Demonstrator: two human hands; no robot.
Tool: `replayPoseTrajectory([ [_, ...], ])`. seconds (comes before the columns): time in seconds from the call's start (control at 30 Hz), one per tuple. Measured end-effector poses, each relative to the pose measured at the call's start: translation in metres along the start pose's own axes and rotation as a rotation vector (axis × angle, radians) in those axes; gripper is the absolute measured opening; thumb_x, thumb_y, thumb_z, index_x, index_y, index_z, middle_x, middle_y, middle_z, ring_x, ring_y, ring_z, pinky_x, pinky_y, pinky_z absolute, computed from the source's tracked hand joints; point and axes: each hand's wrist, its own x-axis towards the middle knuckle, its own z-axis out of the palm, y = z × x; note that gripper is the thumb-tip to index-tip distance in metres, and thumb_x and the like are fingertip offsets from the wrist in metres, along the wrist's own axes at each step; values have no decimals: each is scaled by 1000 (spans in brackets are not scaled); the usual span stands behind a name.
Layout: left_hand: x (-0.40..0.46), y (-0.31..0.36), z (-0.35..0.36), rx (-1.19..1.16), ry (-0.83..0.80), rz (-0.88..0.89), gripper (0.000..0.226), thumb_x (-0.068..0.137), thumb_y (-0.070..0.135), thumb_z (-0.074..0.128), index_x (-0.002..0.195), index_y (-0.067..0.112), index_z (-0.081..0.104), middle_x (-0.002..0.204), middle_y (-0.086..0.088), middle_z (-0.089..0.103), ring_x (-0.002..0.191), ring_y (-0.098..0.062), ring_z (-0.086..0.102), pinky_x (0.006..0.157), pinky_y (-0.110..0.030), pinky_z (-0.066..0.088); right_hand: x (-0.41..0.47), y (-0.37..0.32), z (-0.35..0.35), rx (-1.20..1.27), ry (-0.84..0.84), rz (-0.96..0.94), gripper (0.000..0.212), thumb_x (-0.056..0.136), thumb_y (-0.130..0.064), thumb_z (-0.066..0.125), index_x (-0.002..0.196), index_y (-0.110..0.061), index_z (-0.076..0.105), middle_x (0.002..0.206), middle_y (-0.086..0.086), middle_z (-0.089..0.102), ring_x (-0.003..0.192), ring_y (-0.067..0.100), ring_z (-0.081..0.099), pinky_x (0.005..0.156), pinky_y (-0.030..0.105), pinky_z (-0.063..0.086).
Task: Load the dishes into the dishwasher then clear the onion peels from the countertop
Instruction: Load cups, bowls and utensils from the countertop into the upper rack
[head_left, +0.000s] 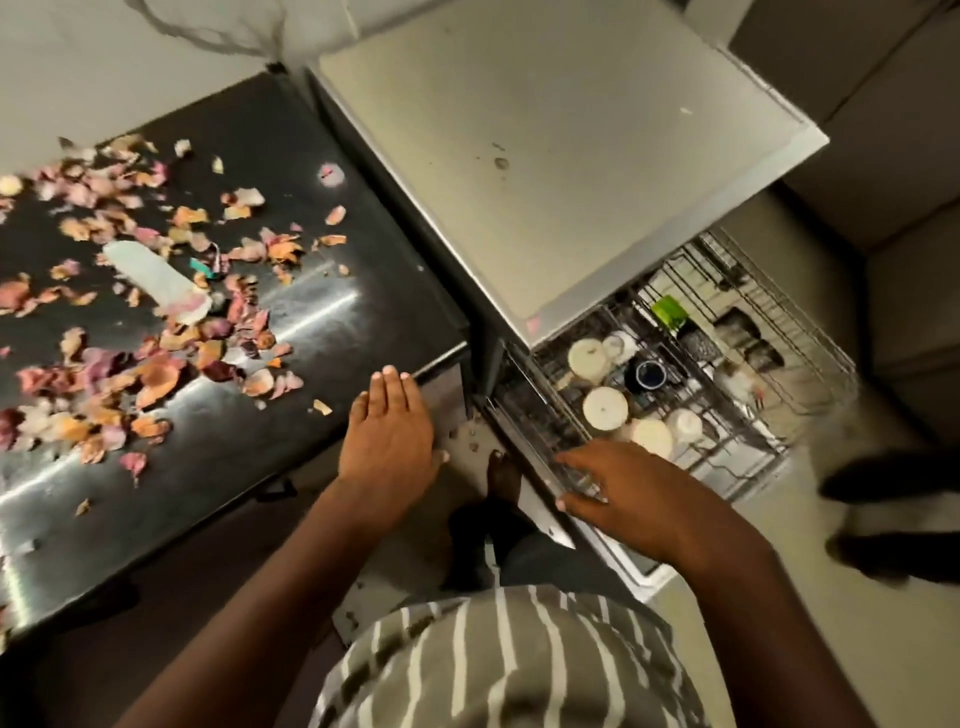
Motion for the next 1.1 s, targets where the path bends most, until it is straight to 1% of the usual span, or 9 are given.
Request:
replayPoseTrajectory([
  [0.1,6,9,0,96,5,-16,101,102,56,49,158,-12,1,165,-38,5,156,-49,10,126,-53,22,-29,17,26,29,0,75,54,98,-50,63,148,-36,50,145,-3,56,133,18,51,108,38,44],
  [0.23,13,20,-2,162,14,-58,98,103,55,51,154,-19,11,159,-43,19,150,-54,26,118,-54,38,-61,33,46,87,-3,132,51,100,-50,61,148,-38,50,144,-4,56,131,15,51,107,35,43],
  [0.33,13,25,-2,168,-7,-85,101,102,55,53,153,-19,10,160,-43,17,150,-54,25,118,-54,38,-75,48,52,106,7,139,55,100,-53,59,151,-37,48,149,-8,52,134,12,49,110,31,41],
  [0.47,14,28,4,174,16,-114,105,100,59,54,155,-18,8,161,-41,15,152,-52,22,120,-53,36,-87,70,53,143,62,117,53,98,-56,60,148,-42,49,149,-11,54,132,10,50,111,36,43],
  [0.63,3,42,13,-8,54,-175,114,94,64,59,159,-9,1,167,-34,1,157,-45,4,127,-52,18,-111,112,51,137,82,84,53,98,-56,60,148,-43,50,146,-15,54,132,8,51,110,30,42],
  [0.73,-20,77,25,-126,73,-145,110,94,66,55,162,-2,2,170,-27,-1,159,-40,1,127,-52,13,-131,147,51,136,78,62,50,98,-53,62,146,-43,52,144,-16,55,131,8,51,107,28,42],
  [0.83,-50,139,46,-184,-1,-75,109,95,69,51,163,0,1,171,-24,-3,159,-39,-1,128,-53,14,-153,187,52,134,44,20,49,95,-56,65,142,-47,54,146,-16,55,132,8,51,110,31,43],
  [0.97,-85,208,75,-314,-60,-37,108,94,66,57,162,0,6,170,-25,6,159,-37,6,128,-50,18,-157,217,41,81,-57,-38,53,93,-57,65,144,-48,52,148,-16,53,134,10,50,112,30,41],
  [1.1,-115,245,90,-402,-128,-49,102,93,61,63,162,5,14,171,-21,12,158,-33,13,126,-50,24,-152,228,24,24,-118,-97,54,95,-56,64,147,-47,49,153,-14,50,139,12,48,111,31,40],
])
